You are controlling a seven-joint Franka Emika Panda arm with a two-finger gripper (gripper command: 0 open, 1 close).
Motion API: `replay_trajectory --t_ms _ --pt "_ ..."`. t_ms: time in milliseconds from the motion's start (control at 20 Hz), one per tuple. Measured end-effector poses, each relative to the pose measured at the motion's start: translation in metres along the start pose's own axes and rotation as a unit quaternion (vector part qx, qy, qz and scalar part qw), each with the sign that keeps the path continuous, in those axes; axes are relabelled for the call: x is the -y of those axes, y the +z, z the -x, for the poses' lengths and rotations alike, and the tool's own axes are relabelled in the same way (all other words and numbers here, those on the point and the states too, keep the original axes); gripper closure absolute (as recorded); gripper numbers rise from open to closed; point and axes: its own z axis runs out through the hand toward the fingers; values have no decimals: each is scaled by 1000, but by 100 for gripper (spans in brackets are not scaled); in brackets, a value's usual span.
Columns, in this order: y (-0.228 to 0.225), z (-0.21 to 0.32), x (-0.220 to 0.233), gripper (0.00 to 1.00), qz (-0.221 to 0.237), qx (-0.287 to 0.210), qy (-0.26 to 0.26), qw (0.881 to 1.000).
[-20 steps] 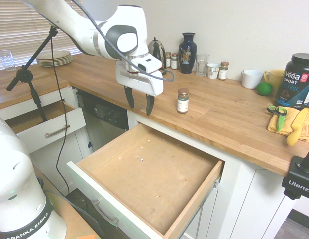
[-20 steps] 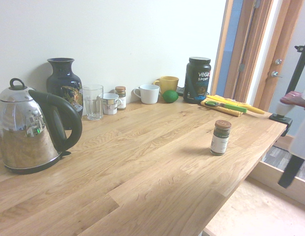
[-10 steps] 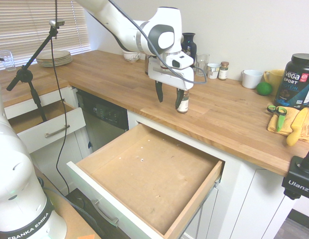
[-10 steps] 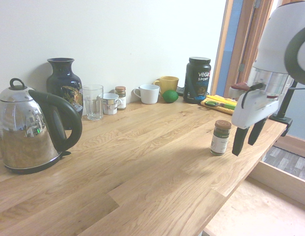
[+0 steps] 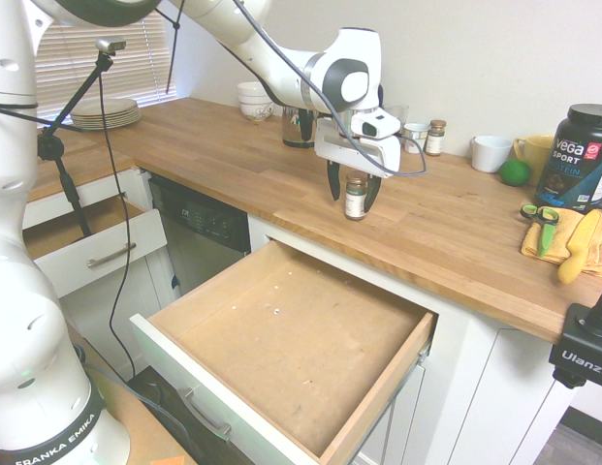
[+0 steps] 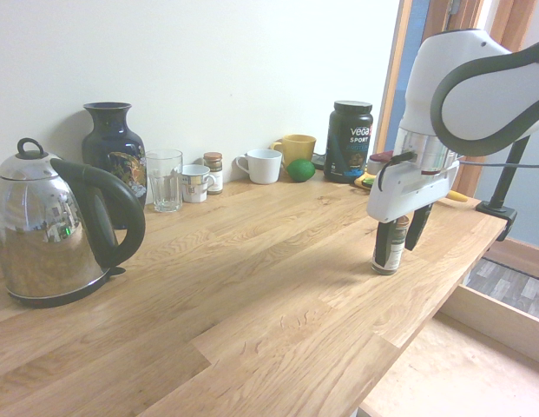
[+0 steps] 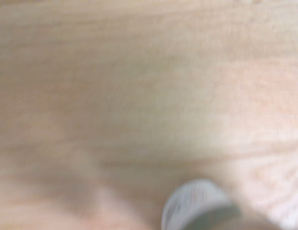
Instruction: Put seasoning jar in the drawer
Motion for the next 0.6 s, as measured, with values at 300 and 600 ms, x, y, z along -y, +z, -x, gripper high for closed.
replay_trajectory --t_ms 300,600 --pt "8 -5 8 100 4 3 -1 1000" --pt "11 -8 4 100 7 7 6 1000"
